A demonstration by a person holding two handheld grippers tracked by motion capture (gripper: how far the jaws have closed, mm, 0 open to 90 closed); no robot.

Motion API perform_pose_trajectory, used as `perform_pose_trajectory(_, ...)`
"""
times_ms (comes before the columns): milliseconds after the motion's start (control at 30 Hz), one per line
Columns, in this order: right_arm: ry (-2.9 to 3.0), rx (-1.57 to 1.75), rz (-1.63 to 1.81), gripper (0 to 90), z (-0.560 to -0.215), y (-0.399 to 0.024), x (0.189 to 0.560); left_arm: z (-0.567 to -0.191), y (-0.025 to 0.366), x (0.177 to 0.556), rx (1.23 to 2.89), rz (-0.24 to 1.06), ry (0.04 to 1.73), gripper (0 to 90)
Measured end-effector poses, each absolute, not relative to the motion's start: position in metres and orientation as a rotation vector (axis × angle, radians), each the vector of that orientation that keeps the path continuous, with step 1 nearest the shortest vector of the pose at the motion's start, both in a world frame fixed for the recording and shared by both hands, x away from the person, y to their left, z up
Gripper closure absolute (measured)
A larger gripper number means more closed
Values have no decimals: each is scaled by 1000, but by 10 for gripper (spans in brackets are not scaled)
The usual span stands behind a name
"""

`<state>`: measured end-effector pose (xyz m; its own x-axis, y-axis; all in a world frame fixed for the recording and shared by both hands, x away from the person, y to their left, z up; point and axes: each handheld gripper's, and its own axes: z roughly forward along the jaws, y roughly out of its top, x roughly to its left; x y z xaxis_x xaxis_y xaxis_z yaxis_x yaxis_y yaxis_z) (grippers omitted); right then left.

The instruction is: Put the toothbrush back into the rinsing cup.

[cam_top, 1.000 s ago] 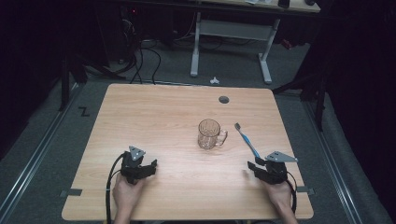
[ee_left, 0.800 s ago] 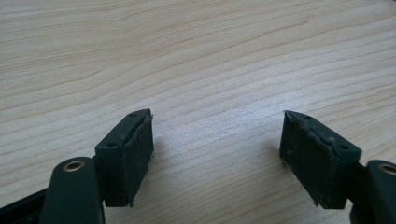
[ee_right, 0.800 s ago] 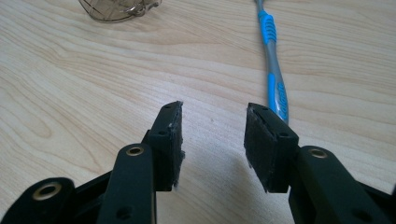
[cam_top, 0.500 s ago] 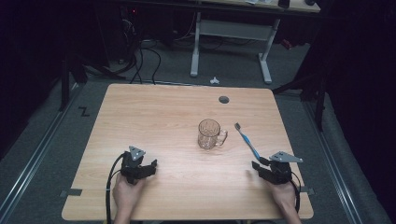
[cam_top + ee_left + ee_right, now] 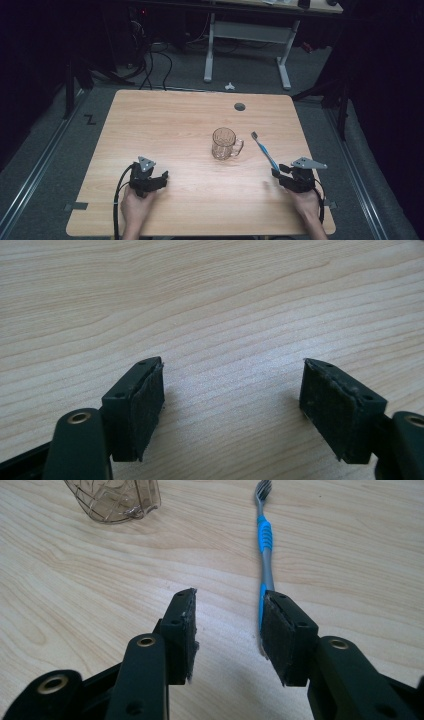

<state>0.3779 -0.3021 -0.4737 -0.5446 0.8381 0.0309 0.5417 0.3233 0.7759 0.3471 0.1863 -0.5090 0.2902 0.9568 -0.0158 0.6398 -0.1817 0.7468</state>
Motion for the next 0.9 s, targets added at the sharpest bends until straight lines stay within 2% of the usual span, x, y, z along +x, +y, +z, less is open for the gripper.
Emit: perform_pose_trajectory(900, 2257, 1232, 973, 611, -458, -291, 419, -509, 186, 347, 1909, 621, 1426, 264)
